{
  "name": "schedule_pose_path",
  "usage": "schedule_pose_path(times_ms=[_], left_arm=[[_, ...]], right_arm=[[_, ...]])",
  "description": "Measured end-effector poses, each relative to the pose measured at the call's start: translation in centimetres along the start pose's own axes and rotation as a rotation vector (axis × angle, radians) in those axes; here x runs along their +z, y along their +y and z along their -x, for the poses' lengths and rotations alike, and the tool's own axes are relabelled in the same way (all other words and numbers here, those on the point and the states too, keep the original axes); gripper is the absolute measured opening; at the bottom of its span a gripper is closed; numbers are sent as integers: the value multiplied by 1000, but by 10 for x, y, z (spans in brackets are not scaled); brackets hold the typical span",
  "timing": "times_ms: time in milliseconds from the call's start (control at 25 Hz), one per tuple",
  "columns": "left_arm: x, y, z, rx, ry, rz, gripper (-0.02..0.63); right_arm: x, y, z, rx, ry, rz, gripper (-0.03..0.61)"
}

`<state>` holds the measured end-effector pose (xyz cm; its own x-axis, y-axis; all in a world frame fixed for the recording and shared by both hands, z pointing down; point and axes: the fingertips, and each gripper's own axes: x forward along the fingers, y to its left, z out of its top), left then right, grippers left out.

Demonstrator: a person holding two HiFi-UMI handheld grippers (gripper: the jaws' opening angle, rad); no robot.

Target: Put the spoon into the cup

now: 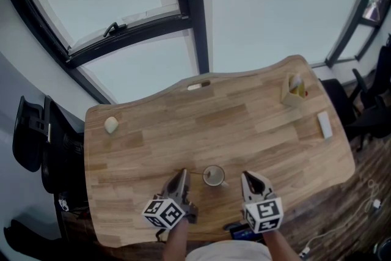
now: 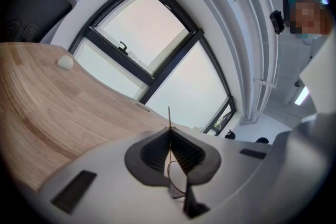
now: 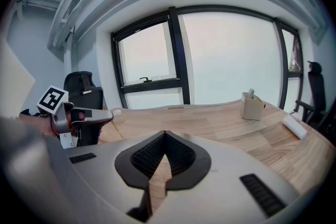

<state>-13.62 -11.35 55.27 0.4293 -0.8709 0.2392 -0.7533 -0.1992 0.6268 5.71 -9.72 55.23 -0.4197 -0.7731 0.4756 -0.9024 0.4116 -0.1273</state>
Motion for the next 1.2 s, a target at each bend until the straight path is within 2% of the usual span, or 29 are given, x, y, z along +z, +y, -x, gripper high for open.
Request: schedule_pose_path(times_ms=[1200], left_arm=[[-14, -1, -12, -1, 46, -19, 2]], right_arm=[[-12, -9, -6, -10, 31, -6, -3]])
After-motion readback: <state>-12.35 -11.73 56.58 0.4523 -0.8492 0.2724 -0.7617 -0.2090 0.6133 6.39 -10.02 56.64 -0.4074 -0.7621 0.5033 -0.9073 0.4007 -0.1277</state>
